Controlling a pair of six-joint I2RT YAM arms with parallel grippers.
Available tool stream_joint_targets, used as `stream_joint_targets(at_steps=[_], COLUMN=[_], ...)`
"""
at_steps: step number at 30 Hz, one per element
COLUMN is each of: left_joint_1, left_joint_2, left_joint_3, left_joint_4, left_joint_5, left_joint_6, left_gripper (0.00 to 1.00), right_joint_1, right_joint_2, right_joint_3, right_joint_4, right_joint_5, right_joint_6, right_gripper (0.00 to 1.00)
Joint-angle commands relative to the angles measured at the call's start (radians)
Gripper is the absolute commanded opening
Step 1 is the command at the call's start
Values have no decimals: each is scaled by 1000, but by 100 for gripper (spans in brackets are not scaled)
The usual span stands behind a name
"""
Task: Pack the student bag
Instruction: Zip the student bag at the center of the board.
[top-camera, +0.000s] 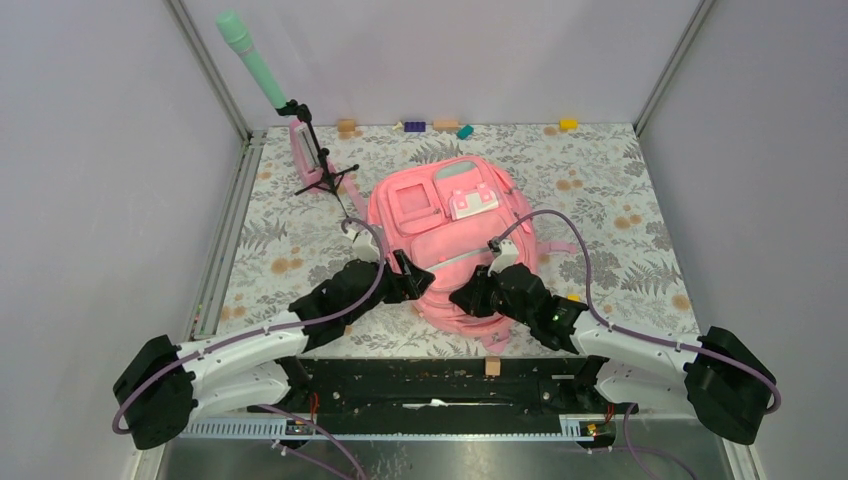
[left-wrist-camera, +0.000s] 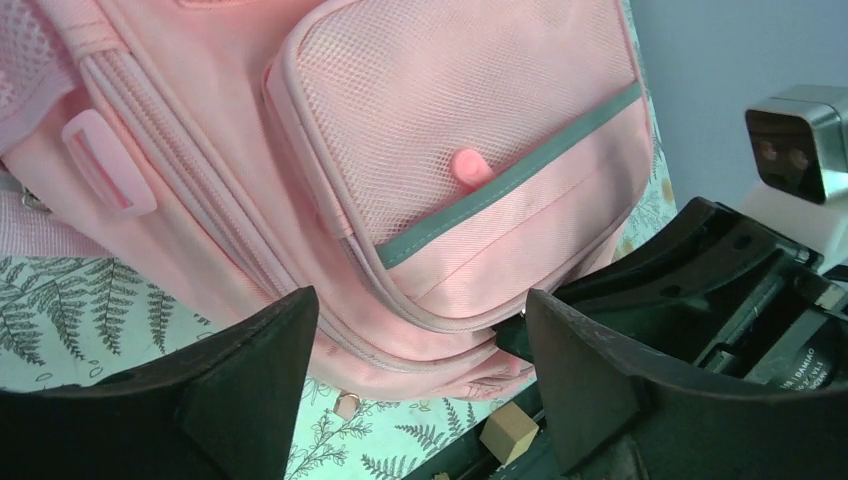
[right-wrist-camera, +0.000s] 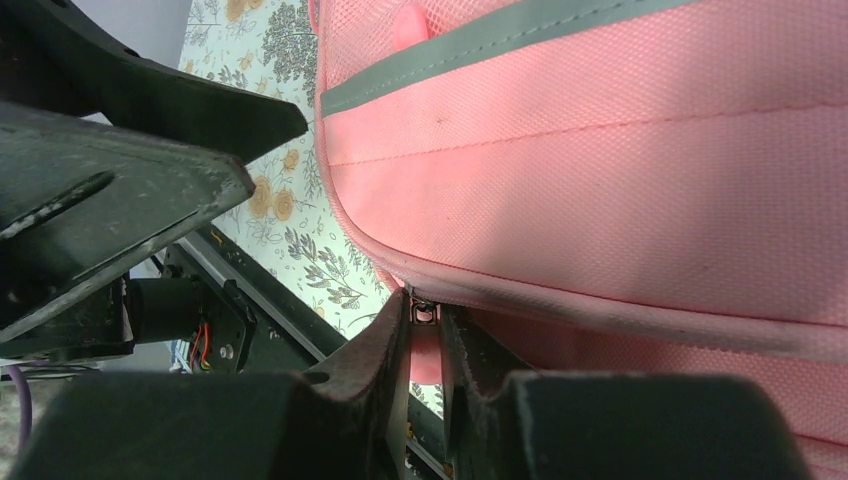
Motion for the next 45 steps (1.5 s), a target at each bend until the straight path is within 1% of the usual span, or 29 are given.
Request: stream_joint_targets(at_steps=[1,3,4,6,7,8,11,14,15,16,17,19,22,25,30,36,39,45], left_joint_1=[13,18,22,26,26,26,27,27,27,27,27,28,48,100,196,273,298,361], left_joint_2=[11,33,51,85,101,120,153,174,186,196,206,218,210,182,149,168,170,168], left_joint_3=[-22,-37,-37,-30,-25,-19,-13,-25,-29,-36,-45,-64,-60,-54,7,46,69,106], left_joint_4=[108,163,179,207,214,214,206,230,244,270,315,358,354,330,193,149,121,73], left_joint_5=[-16,-6,5,28,39,47,51,56,64,73,83,89,99,130,221,323,340,374], left_joint_6=[-95,-115,-121,-126,-129,-130,-143,-170,-177,-184,-191,-201,-193,-171,-82,-44,-24,15], left_gripper=[74,71,68,61,55,51,51,56,56,53,41,22,0,0,0,0,0,0], right_joint_1=[17,17,17,17,17,17,17,16,16,17,17,17,16,17,9,-33,-52,-65], right_joint_2=[-23,-25,-27,-28,-29,-31,-43,-53,-55,-55,-53,-52,-65,-99,-157,-139,-134,-177], right_joint_3=[-20,-23,-26,-25,-25,-25,-28,-31,-31,-30,-28,-22,-16,-32,-58,-54,-54,-63], right_joint_4=[10,8,6,6,5,5,-1,-9,-11,-13,-16,-27,-75,-108,-135,-138,-138,-182], right_joint_5=[-31,-31,-30,-29,-30,-30,-27,-15,-11,-8,-6,-1,27,81,153,129,125,176], right_joint_6=[9,8,6,6,5,6,6,4,2,1,-2,-5,1,37,56,57,35,-19], right_gripper=[0,0,0,0,0,0,0,0,0,0,0,0,0,0,0,0,0,0])
